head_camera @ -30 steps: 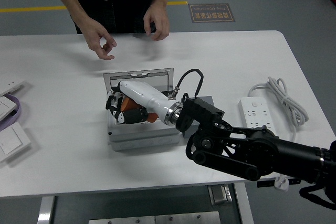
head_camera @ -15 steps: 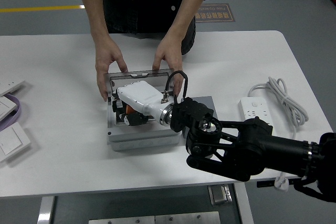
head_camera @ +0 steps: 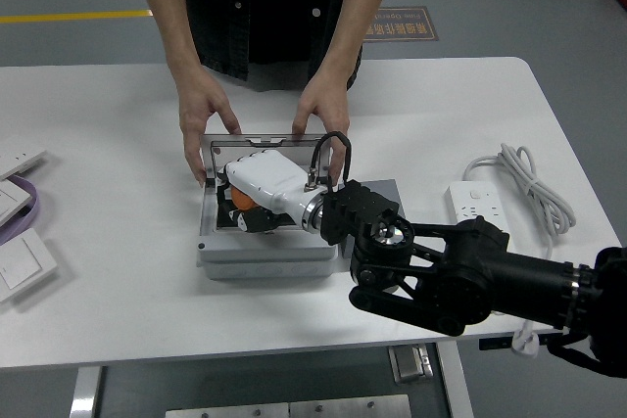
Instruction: Pick up the cylinder from the cube,place it in the box,flap close box
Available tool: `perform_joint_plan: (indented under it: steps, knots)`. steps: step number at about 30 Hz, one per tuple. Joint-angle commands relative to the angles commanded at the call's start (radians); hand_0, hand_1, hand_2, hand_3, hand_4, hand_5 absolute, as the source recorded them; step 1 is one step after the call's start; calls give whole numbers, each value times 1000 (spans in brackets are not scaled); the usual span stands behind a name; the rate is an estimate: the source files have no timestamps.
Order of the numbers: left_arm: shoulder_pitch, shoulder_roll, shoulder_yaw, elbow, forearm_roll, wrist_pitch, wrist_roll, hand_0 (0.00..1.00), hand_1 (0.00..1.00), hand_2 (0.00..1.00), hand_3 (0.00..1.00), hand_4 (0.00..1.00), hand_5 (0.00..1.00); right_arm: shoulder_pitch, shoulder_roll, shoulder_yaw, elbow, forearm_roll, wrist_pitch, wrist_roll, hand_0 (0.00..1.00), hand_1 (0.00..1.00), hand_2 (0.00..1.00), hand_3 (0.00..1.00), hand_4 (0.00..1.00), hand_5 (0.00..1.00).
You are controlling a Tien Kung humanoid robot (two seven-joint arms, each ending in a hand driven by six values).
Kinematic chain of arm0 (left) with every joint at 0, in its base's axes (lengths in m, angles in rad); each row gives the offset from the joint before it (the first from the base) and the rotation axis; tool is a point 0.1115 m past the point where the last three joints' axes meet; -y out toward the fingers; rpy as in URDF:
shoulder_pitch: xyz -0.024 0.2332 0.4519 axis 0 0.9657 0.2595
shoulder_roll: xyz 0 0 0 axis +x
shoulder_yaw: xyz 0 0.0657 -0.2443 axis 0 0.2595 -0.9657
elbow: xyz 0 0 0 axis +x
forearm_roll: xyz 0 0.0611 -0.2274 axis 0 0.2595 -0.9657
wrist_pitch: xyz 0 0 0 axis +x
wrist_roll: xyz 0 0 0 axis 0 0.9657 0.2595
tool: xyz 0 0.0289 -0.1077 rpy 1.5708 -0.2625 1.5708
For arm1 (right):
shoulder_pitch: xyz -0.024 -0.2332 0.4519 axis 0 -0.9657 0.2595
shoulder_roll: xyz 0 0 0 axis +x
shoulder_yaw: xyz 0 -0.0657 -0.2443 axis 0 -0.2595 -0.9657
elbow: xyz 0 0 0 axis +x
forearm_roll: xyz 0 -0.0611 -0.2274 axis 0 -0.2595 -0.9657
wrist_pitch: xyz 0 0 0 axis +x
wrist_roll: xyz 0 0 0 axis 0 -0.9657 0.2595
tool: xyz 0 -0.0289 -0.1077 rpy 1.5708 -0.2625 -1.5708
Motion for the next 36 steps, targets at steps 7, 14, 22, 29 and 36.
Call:
perform_joint_plan:
  steps: [7, 14, 22, 29, 36]
  knots:
    - [-1, 1, -8, 0, 6, 1, 0, 613, 579, 588, 639, 729, 264, -11, -12, 9, 5, 84, -28, 39, 993, 826, 764, 801, 835, 482]
    - [-2, -2, -23, -2, 19, 0, 0, 613, 579, 587, 636, 717, 272, -40, -51, 72, 72, 237, -82, 107, 989, 820, 763, 807, 941, 534]
    - [-6, 0, -24, -2, 22, -1, 0, 613, 578, 586, 636, 715, 272, -22, -132, 201, 217, 421, -130, 156, 969, 801, 749, 804, 906, 508]
    - [-11, 10, -18, 0, 17, -2, -1, 613, 578, 587, 637, 721, 273, 61, -207, 176, 125, 553, -154, 162, 914, 763, 724, 773, 883, 517]
    - [-13, 13, -20, -1, 21, -2, 0, 612, 578, 587, 635, 701, 275, 79, -227, 80, 76, 638, -158, 178, 783, 681, 670, 741, 872, 530]
